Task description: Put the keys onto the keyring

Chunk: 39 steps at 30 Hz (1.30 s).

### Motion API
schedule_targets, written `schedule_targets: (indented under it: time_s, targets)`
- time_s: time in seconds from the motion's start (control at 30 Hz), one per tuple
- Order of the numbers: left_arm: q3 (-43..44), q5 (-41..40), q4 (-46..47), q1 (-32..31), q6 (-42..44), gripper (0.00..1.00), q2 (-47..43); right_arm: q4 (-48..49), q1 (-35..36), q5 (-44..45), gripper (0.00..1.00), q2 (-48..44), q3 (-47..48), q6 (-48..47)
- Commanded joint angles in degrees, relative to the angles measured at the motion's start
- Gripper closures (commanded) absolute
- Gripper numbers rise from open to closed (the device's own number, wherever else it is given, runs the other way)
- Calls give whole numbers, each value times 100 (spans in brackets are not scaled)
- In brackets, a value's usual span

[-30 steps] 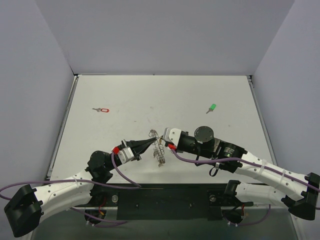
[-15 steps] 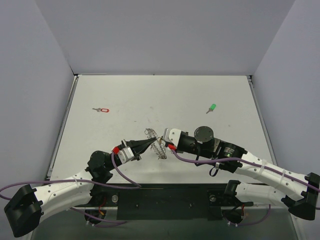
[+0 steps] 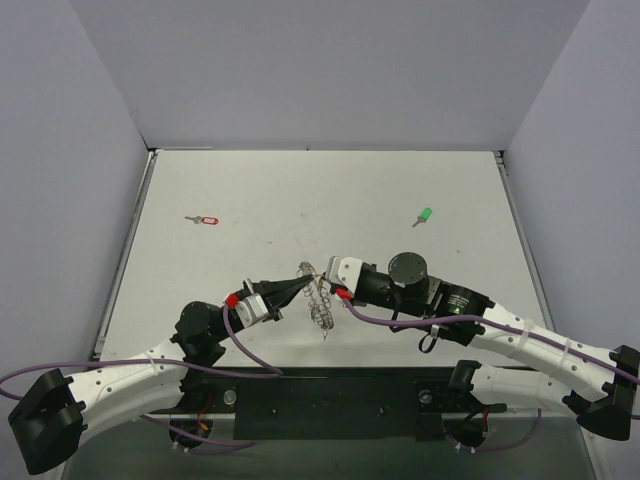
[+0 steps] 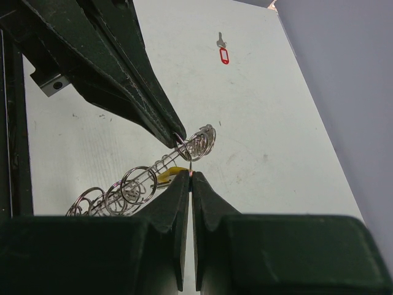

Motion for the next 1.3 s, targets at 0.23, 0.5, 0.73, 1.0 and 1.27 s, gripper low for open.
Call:
schedule_targets:
  time_s: [0.23, 0.5, 0.73, 1.0, 1.27]
  targets:
    - [179, 145, 266, 33, 27, 100, -19, 248, -35, -93, 100, -99, 75, 122]
    - [188, 145, 257, 33, 44, 100, -36, 231, -35, -128, 100, -99, 84, 166]
    - [135, -119, 301, 50, 114, 100, -98, 187, -44, -137, 100, -108, 66, 158]
    - [135, -110, 266, 59, 141, 100, -107, 178, -61, -137, 100, -108, 66, 149]
    - [144, -40, 266, 77, 123, 100, -81, 204, -61, -146, 100, -117, 66, 149]
